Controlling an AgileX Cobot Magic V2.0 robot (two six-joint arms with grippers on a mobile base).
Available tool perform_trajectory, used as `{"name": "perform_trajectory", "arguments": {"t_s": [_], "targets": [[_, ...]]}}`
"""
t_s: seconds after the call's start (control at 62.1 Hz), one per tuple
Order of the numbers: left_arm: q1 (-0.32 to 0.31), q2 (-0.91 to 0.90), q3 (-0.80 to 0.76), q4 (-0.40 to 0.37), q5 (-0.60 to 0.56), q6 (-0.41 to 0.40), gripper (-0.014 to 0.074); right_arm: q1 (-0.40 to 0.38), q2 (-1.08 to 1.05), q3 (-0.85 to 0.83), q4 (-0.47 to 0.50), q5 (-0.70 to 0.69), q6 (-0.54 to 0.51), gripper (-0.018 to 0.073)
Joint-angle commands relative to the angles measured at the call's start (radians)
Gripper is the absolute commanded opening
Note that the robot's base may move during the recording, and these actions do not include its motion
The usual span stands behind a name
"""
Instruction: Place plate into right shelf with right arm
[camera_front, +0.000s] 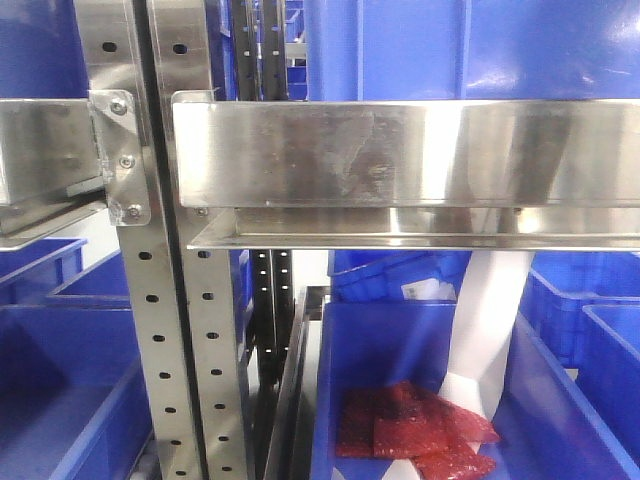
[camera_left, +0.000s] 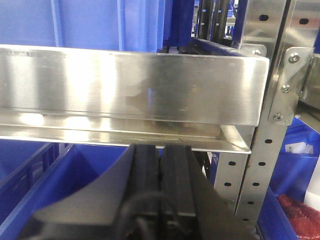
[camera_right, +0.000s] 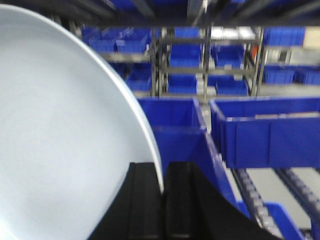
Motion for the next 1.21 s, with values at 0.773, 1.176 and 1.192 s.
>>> {"name": "perform_trajectory", "arguments": {"t_s": [0.773,1.176,1.192], "targets": [[-0.002,-0.01,0.01,-0.008,-0.09,-0.007,-0.0128,0.027,0.222,-0.12,0.006,-0.14,0.001,0.0363],[-0.002,-0.01,0.01,-0.008,-0.09,-0.007,-0.0128,0.025,0.09,-0.063,0.014,-0.079,0.002,0.0054],[-0.002,-0.01,0.01,-0.008,-0.09,-0.007,-0.0128,0.025,0.08,-0.043,0.014,-0.08,0.003,0.0054]]}}
